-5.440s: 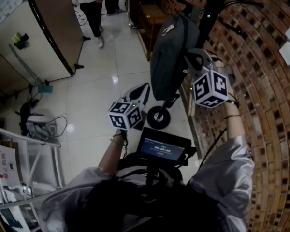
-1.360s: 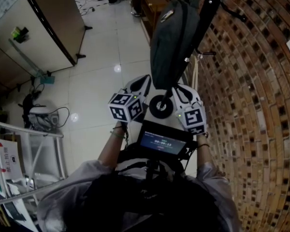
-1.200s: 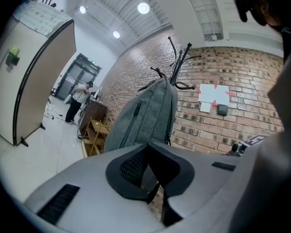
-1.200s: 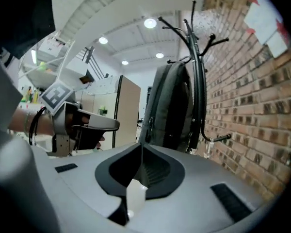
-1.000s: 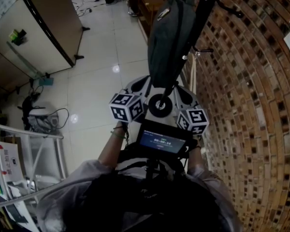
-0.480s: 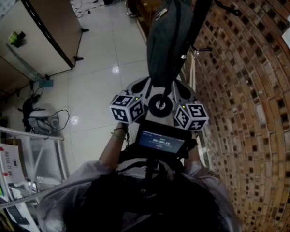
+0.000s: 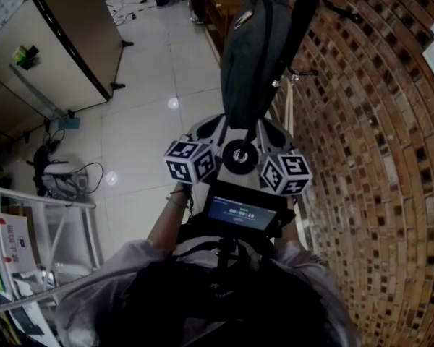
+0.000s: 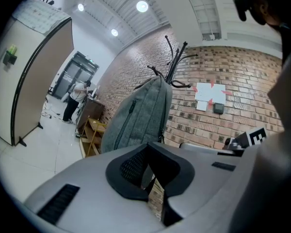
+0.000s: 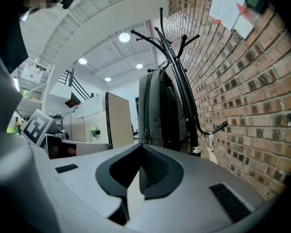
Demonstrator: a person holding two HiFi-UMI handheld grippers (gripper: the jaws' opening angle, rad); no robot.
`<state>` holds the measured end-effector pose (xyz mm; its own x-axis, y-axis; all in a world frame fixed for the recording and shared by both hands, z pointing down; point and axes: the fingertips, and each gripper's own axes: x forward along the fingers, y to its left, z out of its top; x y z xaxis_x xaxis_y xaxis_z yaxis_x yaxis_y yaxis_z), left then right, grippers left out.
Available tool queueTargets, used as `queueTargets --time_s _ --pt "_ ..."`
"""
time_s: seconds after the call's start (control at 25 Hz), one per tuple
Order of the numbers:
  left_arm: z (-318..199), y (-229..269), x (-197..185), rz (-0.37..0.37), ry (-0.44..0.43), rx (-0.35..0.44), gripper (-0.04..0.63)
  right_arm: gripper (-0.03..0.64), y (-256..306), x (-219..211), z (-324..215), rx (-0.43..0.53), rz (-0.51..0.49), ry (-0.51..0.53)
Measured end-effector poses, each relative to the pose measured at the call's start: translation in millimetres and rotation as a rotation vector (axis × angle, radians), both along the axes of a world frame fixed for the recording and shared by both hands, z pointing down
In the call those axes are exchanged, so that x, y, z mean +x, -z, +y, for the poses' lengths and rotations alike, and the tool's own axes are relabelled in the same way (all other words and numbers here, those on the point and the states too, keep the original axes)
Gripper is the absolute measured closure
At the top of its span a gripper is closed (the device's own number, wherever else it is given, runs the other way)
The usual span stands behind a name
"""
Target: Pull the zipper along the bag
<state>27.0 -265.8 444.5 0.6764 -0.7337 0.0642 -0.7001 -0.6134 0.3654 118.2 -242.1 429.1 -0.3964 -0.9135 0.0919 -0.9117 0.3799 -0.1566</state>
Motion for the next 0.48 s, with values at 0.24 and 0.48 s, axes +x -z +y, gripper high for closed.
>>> queueTargets --time_s 0.24,0.48 --pt "0.8 -0.3 2.0 -0.002 -0.003 0.000 0.588 0.607 1.7 -2.3 -1.4 0.006 0.005 0.008" --pt "-0.2 -0.1 -1.0 -0.005 0.001 0.000 0.588 0.607 -0.9 -6.9 -1.9 0.008 0.016 0.023"
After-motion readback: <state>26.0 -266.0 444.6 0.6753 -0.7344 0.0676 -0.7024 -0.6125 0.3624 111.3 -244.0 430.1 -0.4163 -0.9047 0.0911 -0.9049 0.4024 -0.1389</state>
